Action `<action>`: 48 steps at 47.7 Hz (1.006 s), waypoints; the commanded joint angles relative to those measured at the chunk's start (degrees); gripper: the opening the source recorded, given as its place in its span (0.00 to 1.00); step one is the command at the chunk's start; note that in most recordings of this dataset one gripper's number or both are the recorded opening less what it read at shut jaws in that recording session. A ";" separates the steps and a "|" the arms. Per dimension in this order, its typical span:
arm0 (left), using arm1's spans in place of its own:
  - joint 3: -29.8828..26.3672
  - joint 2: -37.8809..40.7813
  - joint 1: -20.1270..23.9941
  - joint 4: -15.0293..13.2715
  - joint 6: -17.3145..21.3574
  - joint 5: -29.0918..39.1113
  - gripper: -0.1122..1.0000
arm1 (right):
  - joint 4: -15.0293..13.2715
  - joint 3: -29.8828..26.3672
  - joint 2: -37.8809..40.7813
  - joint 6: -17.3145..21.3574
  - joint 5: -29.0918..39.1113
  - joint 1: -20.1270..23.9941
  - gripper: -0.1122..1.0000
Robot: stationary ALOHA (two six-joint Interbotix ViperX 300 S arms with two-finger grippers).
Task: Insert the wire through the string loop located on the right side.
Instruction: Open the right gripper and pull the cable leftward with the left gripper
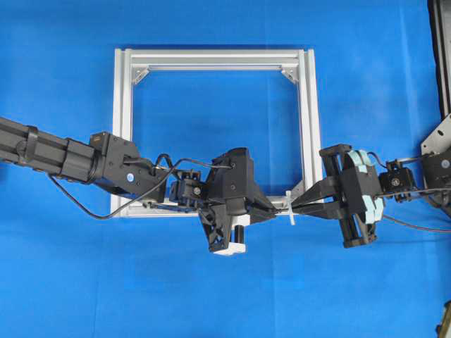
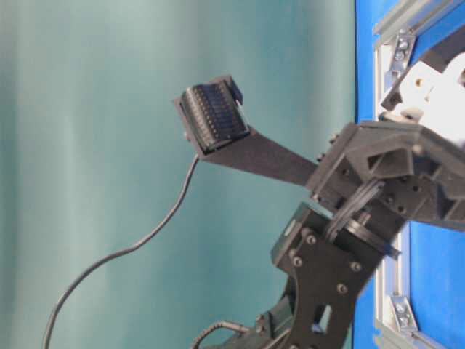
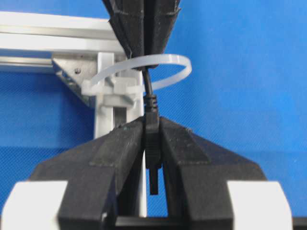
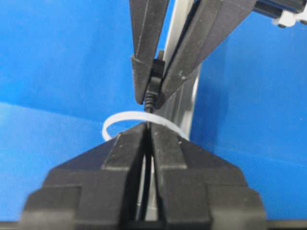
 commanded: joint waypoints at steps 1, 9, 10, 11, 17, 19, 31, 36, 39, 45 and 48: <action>-0.88 -1.32 -0.26 0.09 -0.09 -0.18 0.17 | 0.09 -0.88 -1.41 0.09 0.53 -0.18 0.18; -0.97 -1.23 -0.26 0.18 -0.09 -0.26 0.17 | 0.18 -1.05 -1.58 0.09 2.81 -0.26 0.56; -0.97 -1.23 -0.26 0.09 -0.09 -0.26 0.17 | 0.18 -1.05 -1.58 0.18 2.99 -0.18 0.61; -0.97 -1.32 -0.18 0.09 -0.18 -0.26 0.17 | 0.18 -1.05 -1.58 0.09 3.25 -0.18 0.67; -0.97 -1.32 -0.26 0.18 -0.18 -0.26 0.17 | 0.26 -1.05 -1.76 0.18 3.87 -0.26 0.94; -1.05 -1.23 -0.26 0.09 -0.18 -0.26 0.17 | 0.26 -0.88 -1.76 0.18 3.96 -0.26 0.94; -0.44 -1.67 -0.26 0.09 -0.18 -0.09 0.17 | 0.18 -1.05 -1.76 0.09 3.96 -0.26 0.91; 0.88 -2.81 -0.26 0.09 0.00 0.09 0.17 | 0.18 -1.05 -1.76 0.09 4.04 -0.26 0.91; 2.46 -4.13 -0.26 0.18 0.09 0.09 0.17 | 0.26 -1.05 -1.76 0.09 3.96 -0.26 0.91; 6.15 -7.21 -0.26 0.09 0.09 -0.26 0.17 | 0.18 -1.05 -1.85 0.09 4.04 -0.26 0.91; 8.35 -9.05 -0.35 0.09 0.09 -0.35 0.17 | 0.18 -1.05 -1.85 0.09 4.04 -0.26 0.91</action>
